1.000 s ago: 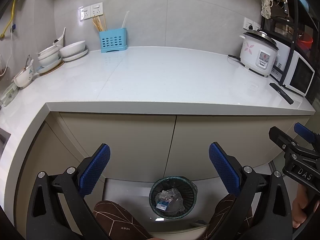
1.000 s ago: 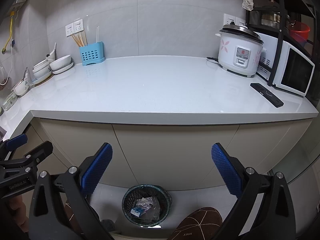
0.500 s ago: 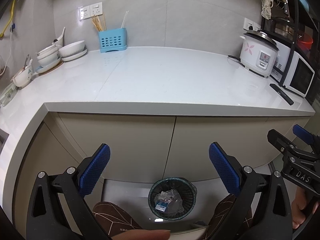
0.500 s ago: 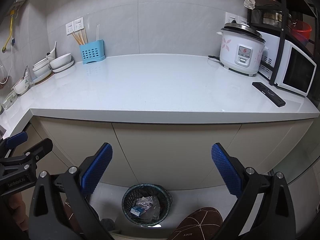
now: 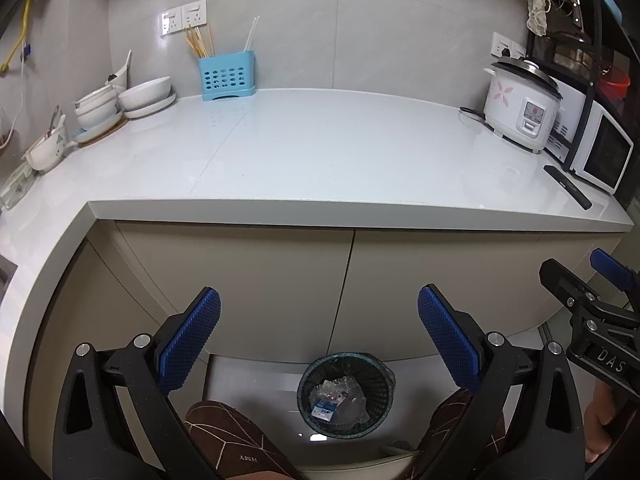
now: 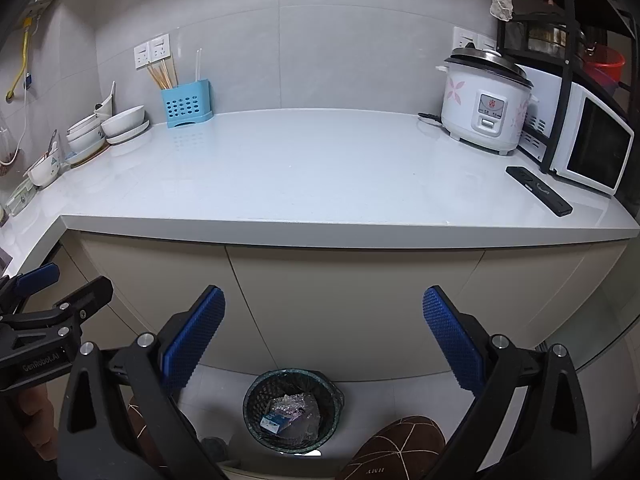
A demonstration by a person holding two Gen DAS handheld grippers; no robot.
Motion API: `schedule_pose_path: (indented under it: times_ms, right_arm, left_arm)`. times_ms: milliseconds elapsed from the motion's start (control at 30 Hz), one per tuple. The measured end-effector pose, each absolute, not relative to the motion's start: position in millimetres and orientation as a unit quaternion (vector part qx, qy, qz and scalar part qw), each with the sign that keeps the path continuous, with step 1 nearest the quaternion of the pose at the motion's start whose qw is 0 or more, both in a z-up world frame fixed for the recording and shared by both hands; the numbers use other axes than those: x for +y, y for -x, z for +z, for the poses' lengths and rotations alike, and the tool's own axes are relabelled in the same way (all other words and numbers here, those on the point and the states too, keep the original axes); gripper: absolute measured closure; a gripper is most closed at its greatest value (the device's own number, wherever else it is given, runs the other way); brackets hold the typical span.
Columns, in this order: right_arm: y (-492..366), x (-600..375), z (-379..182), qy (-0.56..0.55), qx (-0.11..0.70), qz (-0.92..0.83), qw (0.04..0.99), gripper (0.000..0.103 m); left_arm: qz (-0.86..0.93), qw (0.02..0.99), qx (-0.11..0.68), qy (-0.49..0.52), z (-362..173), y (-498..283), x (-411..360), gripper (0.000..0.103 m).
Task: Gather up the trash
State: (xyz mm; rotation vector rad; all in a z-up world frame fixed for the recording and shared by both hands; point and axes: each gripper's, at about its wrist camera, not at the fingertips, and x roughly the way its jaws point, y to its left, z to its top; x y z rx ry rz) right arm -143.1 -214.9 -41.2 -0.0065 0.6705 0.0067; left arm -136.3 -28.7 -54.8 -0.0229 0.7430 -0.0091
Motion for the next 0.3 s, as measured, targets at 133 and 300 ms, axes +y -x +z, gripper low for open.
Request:
schedule_pose_path:
  times_ms: [133, 300]
  right_arm:
    - [141.8, -214.7, -43.5, 0.003, 0.331, 0.005, 0.944, 0.008]
    - [139.4, -213.7, -44.2, 0.002, 0.331, 0.003, 0.943, 0.008]
  left_arm:
    - [-0.011, 0.931, 0.364, 0.016, -55.3, 134.6, -27.4, 0.006]
    - [-0.01, 0.93, 0.368, 0.008, -59.3, 132.8, -30.1, 0.006]
